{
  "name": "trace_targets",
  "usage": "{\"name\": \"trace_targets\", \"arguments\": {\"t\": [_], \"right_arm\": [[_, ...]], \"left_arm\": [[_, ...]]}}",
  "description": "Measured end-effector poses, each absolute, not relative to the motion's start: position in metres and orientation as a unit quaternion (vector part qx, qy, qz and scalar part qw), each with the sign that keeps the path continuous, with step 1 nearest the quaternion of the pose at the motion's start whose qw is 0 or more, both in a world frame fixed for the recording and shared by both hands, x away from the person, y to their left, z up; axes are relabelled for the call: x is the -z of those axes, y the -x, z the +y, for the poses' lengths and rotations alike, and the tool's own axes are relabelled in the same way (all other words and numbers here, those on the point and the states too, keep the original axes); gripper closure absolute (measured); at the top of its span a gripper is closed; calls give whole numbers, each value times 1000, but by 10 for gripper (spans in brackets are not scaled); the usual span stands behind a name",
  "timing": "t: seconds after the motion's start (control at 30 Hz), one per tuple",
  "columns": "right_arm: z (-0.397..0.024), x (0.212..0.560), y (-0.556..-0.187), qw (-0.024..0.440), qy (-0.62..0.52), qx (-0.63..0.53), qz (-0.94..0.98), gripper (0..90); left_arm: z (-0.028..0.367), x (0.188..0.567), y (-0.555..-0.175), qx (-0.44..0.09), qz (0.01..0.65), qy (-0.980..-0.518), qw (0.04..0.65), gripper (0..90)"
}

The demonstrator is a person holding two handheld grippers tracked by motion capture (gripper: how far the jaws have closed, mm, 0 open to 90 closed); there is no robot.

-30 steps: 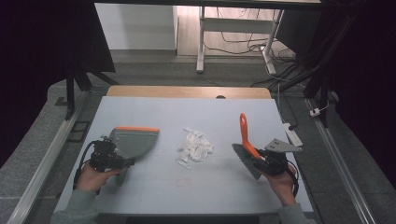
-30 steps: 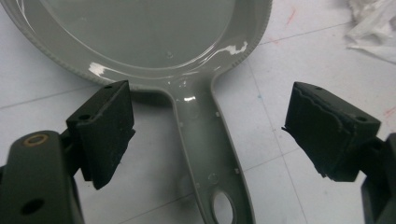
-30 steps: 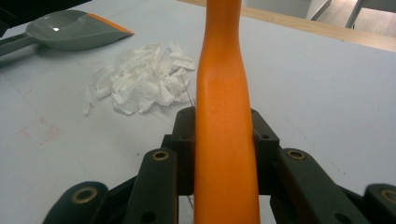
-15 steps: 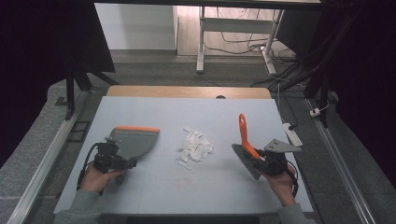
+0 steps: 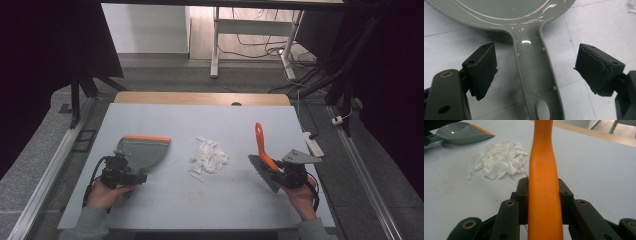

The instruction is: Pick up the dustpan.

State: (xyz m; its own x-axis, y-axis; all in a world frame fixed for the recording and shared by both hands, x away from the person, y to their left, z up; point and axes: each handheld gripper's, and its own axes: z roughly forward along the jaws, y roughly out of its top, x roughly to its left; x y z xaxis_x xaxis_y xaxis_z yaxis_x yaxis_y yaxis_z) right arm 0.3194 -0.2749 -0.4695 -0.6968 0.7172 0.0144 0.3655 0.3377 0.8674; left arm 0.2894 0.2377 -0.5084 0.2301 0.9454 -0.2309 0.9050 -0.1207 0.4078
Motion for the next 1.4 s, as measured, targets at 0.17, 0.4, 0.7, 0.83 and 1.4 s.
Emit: {"name": "trace_targets", "arguments": {"t": [0.17,0.4,0.7,0.83,1.4], "right_arm": [[-275,470,-320,190,-341,-462,796,700],[-275,470,-320,190,-341,-462,796,700],[-274,471,-320,191,-341,-461,797,700],[-274,471,-320,194,-339,-460,797,700],[-274,470,-319,196,-339,-461,796,701]], "left_arm": [[241,520,-295,-28,628,-738,243,194],[241,524,-297,-45,636,-729,249,258],[244,525,-297,-54,640,-718,267,417],[243,526,-297,-54,637,-718,274,482],[253,526,-295,-63,633,-706,310,609]]}}
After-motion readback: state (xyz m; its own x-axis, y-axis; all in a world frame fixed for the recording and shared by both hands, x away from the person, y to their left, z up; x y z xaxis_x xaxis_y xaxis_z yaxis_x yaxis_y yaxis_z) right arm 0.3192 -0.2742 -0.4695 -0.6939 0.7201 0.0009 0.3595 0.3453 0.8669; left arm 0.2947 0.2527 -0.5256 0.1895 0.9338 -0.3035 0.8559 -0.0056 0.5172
